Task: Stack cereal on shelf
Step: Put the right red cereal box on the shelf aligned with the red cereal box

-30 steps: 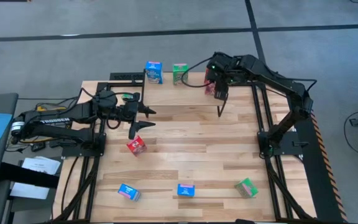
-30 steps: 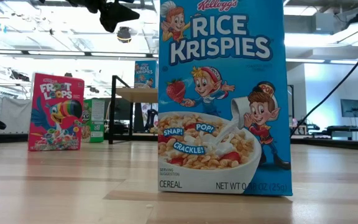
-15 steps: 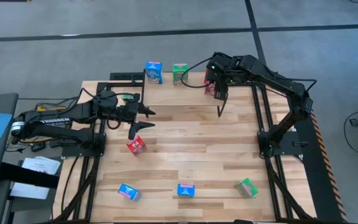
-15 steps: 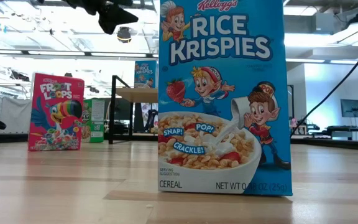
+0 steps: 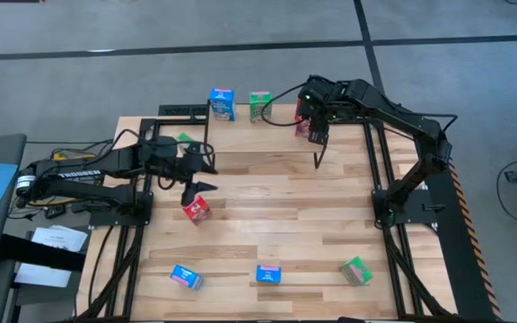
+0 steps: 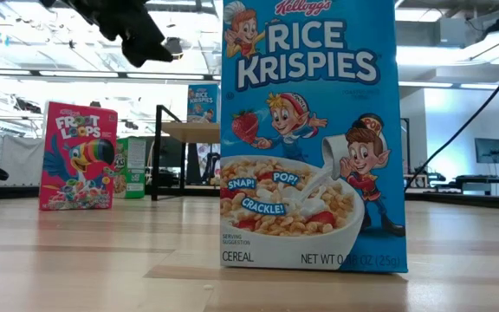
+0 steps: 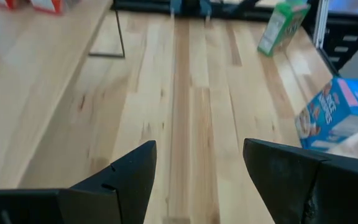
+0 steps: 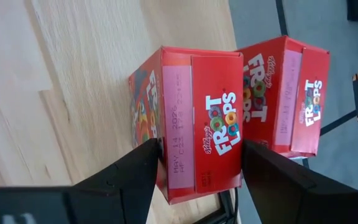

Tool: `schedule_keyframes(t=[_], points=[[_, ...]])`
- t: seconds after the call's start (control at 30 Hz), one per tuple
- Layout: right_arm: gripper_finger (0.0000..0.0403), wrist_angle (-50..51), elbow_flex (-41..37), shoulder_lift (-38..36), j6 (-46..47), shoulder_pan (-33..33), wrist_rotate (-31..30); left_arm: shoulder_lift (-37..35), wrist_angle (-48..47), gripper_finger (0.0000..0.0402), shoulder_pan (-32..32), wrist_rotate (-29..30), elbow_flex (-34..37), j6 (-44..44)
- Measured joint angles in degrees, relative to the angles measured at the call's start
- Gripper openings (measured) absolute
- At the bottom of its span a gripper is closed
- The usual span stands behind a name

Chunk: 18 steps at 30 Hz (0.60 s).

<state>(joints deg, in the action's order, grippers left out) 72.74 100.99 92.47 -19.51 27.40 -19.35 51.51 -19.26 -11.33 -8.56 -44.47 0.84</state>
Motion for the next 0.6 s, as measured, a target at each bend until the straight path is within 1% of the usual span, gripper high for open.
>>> schedule_keyframes(t=[0.17, 0.27, 0.6], points=[[0.025, -0.85, 0.0, 0.0, 0.18, 0.0, 0.2, 0.0, -3.32, 0.0231, 0.0, -0.02, 0.0, 0.0], [0.025, -1.23, 0.0, 0.0, 1.28, 0.0, 2.5, 0.0, -4.7, 0.0231, 0.0, -0.02, 0.0, -0.01], [0.025, -0.67, 0.0, 0.0, 0.61, 0.51, 2.86, -0.02, -4.86, 0.0231, 0.0, -0.02, -0.02, 0.0]])
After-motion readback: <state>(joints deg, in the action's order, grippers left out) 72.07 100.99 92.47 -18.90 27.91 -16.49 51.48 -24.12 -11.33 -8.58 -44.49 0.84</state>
